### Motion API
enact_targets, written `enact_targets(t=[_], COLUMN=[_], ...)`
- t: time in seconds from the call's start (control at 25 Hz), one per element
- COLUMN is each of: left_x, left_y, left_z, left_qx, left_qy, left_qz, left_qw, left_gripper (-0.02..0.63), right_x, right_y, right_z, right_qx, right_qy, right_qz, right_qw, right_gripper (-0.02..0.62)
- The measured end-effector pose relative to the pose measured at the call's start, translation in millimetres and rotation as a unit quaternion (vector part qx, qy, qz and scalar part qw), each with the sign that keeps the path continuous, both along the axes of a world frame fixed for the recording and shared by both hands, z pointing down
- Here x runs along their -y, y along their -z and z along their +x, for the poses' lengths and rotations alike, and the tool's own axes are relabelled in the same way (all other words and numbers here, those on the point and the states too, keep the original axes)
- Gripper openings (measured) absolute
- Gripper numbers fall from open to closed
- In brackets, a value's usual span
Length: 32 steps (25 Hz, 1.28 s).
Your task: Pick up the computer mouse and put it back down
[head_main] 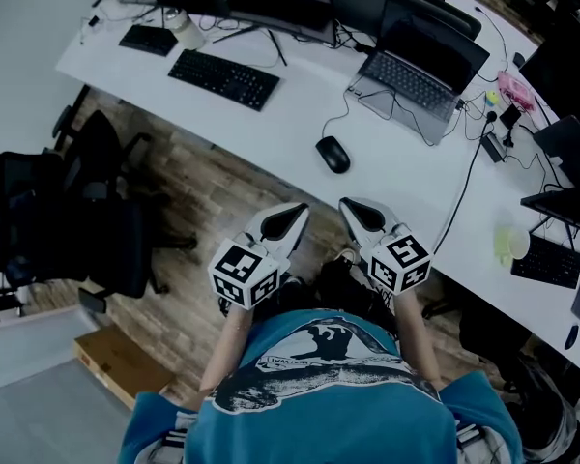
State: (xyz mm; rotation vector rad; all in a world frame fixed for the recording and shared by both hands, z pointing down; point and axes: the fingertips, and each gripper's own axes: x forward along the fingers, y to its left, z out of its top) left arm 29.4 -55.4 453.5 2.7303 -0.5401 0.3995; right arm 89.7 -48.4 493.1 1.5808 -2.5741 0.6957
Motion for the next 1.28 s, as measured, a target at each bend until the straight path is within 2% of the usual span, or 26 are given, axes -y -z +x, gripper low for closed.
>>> enact_targets(t=[0.48,0.76,1.28], left_x=[-32,-61,-100], left_y=[8,9,9], left_z=[-77,-115,-134], left_qx=[-0.021,-0.039,-0.057], left_qy=[0.005,-0.004,-0.033], left_qz=[0.008,0.007,0.018], left_qw=[0.9997,0.9992,0.9977], left_gripper=[0.014,0.014,0.014], right_x=[-19,-37,-68], right_y=[46,42,39], right_z=[-69,-108,-136], right_qx=[0.008,-0.028,-0.051], right_qy=[-0.013,-0.017,-0.023], right_qz=[0.046,0.043,0.047], right_qw=[0.999,0.999,0.997], right_gripper=[0.002,0.002,0.002])
